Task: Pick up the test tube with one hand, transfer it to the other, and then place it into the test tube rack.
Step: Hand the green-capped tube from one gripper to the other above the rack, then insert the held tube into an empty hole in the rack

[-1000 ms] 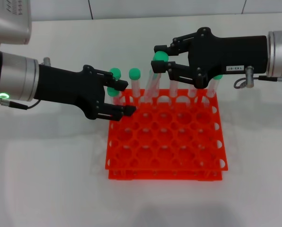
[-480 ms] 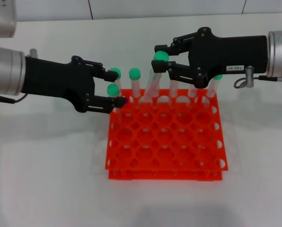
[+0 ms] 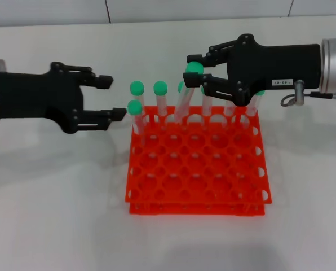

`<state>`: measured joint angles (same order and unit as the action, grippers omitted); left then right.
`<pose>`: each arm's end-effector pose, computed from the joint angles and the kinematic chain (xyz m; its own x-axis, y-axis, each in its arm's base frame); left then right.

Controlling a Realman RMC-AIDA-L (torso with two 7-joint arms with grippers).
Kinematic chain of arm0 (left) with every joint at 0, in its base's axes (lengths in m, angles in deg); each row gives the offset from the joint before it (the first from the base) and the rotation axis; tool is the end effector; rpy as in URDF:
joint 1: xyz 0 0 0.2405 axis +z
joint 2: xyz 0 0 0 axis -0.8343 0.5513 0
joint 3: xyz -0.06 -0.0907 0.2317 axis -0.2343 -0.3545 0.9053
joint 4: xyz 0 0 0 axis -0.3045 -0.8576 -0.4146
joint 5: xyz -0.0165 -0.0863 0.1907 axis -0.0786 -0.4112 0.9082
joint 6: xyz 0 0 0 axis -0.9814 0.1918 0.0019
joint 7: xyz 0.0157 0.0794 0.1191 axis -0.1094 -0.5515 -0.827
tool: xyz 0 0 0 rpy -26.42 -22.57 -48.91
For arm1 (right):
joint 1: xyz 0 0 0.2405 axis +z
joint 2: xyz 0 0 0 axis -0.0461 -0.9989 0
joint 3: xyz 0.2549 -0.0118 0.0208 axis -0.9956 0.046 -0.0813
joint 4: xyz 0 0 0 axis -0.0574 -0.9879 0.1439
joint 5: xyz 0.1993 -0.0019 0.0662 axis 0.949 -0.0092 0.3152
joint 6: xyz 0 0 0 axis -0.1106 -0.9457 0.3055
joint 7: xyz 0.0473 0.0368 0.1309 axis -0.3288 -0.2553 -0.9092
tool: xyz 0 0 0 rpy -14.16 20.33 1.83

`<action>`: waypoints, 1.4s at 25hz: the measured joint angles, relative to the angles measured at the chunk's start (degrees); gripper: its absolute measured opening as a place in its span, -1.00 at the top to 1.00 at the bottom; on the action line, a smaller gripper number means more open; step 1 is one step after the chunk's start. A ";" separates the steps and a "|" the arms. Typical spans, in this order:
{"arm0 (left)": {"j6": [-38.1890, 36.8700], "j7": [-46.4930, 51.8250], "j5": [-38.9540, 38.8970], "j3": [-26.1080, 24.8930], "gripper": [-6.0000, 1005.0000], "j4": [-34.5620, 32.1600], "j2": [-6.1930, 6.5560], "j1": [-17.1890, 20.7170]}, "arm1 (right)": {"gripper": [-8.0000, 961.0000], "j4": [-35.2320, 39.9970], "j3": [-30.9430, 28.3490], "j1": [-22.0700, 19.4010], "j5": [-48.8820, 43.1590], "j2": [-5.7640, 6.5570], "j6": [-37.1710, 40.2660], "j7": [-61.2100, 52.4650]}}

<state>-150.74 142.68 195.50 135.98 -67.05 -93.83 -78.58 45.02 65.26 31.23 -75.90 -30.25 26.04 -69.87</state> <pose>-0.1982 0.3266 0.0529 0.9560 0.1226 0.2665 0.1975 -0.9407 -0.2759 0.1493 0.3535 0.0116 0.8405 0.0152 -0.5416 -0.1166 -0.9711 -0.2083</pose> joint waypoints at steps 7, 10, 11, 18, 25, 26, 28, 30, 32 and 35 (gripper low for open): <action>-0.16 -1.62 -1.68 -0.19 -0.29 -3.64 0.07 4.69 | 0.42 -0.22 0.10 -0.21 0.00 -0.13 -0.06 -0.11; -0.31 -3.36 -2.26 -1.47 -0.28 -3.93 0.02 6.51 | 0.42 -0.26 0.43 0.04 0.00 -0.23 -0.70 -0.14; -0.46 -4.06 -2.74 -2.03 -0.28 -3.93 0.00 7.04 | 0.42 -0.26 0.57 0.09 0.01 -0.25 -0.92 -0.15; -1.37 -6.46 -4.69 -3.19 -0.28 -3.94 0.00 9.52 | 0.42 -0.26 1.32 0.08 0.55 -0.25 -1.73 -0.26; -1.56 -7.65 -4.32 -3.69 -0.28 -2.49 -0.03 9.93 | 0.42 -0.21 2.10 0.16 0.79 -0.25 -2.33 -0.20; -1.56 -7.80 -4.26 -3.62 -0.28 -2.08 -0.04 9.89 | 0.41 -0.18 2.19 0.20 0.79 -0.25 -2.35 -0.19; -1.56 -7.89 -3.87 -3.48 -0.28 -1.41 -0.02 9.70 | 0.41 -0.12 2.29 0.25 0.79 -0.25 -2.38 -0.19; -1.56 -7.77 -2.42 -3.45 -0.28 -0.48 0.01 9.39 | 0.41 -0.08 2.42 0.26 0.80 -0.25 -2.45 -0.21; -1.56 -7.50 -1.16 -3.55 -0.28 0.10 0.02 9.22 | 0.41 0.02 2.81 0.27 0.95 -0.25 -2.70 -0.26; -1.56 -7.19 0.25 -3.66 -0.28 0.90 0.04 9.02 | 0.41 0.21 3.56 0.30 1.42 -0.22 -3.14 -0.31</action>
<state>-152.29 135.49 195.75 132.32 -66.15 -93.79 -69.56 45.22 68.82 31.53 -74.48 -30.47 22.90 -70.18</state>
